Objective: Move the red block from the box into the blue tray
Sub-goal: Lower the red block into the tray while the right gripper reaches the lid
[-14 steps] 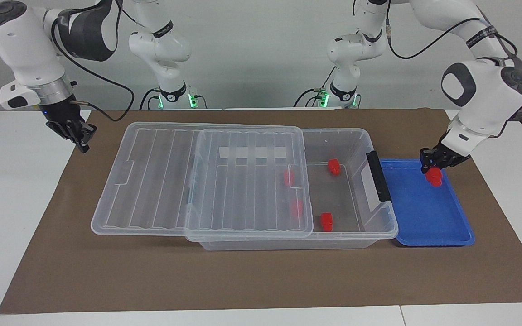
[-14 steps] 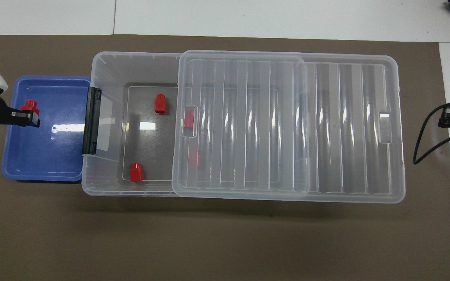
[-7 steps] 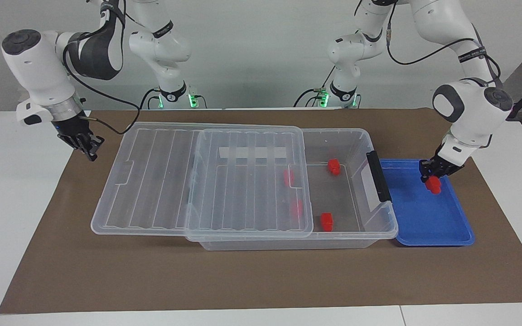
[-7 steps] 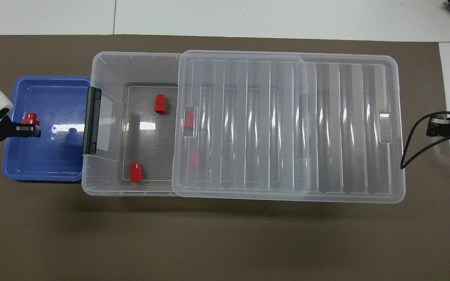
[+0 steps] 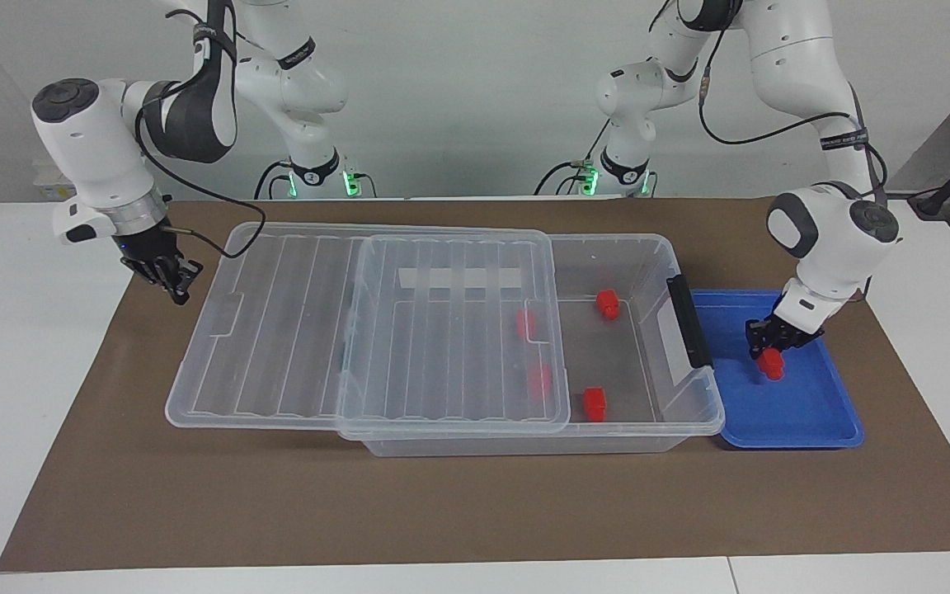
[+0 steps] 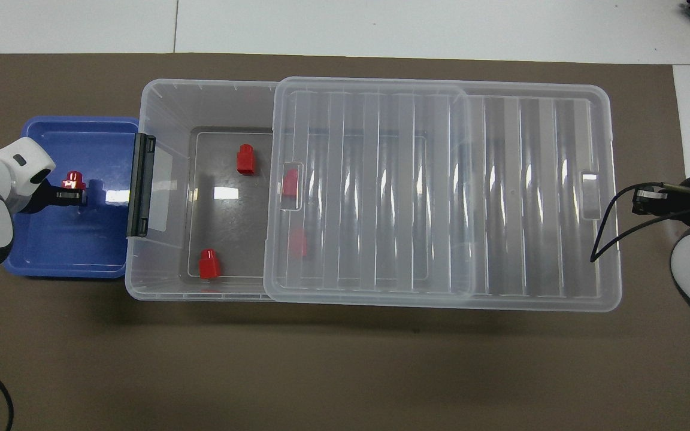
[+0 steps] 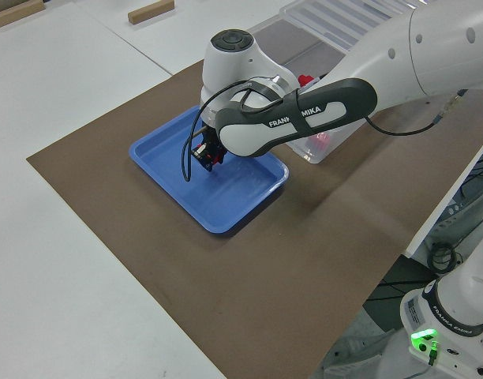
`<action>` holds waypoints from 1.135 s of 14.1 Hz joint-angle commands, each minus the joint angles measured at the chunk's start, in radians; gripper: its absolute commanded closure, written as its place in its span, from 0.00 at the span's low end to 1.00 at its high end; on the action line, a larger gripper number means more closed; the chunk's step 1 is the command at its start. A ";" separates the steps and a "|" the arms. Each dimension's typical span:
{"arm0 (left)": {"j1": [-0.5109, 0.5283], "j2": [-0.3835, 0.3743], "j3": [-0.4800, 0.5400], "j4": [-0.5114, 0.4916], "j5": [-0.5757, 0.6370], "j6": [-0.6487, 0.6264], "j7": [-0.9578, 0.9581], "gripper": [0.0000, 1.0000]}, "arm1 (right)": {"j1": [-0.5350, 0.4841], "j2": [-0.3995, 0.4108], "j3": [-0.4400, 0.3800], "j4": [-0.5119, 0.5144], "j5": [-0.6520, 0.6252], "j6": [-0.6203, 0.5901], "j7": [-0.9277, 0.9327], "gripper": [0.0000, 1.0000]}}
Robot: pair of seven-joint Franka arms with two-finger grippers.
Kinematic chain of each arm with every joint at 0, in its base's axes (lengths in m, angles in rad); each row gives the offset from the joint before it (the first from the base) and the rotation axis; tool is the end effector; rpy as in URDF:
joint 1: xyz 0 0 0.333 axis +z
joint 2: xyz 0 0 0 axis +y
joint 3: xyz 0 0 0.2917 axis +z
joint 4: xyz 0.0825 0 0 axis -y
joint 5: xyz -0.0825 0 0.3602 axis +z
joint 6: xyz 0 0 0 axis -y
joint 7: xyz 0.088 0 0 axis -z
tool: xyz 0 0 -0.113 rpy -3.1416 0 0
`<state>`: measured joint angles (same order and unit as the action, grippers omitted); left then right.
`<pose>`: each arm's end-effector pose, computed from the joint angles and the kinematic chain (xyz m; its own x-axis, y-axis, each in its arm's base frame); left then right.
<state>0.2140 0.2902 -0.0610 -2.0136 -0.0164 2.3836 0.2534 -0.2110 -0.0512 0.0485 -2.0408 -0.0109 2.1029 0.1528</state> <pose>0.5752 0.0895 0.3039 0.9928 -0.0849 0.0848 -0.0860 -0.9963 0.0087 0.5233 -0.0861 0.4551 0.9460 -0.3036 0.1135 -0.3050 -0.9523 -0.0049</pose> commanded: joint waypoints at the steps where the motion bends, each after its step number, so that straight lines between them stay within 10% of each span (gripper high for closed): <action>1: 0.005 -0.008 0.007 -0.031 0.016 0.035 0.000 1.00 | 0.002 -0.019 0.004 -0.029 0.052 0.026 -0.024 1.00; 6: -0.002 0.001 0.007 -0.105 0.016 0.151 0.000 0.95 | 0.067 -0.016 0.004 -0.056 0.054 0.103 -0.022 1.00; 7: -0.002 0.001 0.007 -0.103 0.016 0.149 0.001 0.80 | 0.084 -0.016 0.004 -0.056 0.054 0.101 -0.019 1.00; 9: 0.001 0.001 0.007 -0.102 0.016 0.146 0.006 0.03 | 0.108 -0.018 0.005 -0.058 0.054 0.100 -0.013 1.00; 16: -0.011 -0.101 0.007 0.085 0.016 -0.266 -0.002 0.00 | 0.243 -0.019 0.007 -0.056 0.054 0.092 0.051 1.00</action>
<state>0.2142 0.2560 -0.0621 -1.9950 -0.0163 2.2801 0.2550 0.0024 -0.0512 0.0530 -2.0734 0.0217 2.1806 0.1918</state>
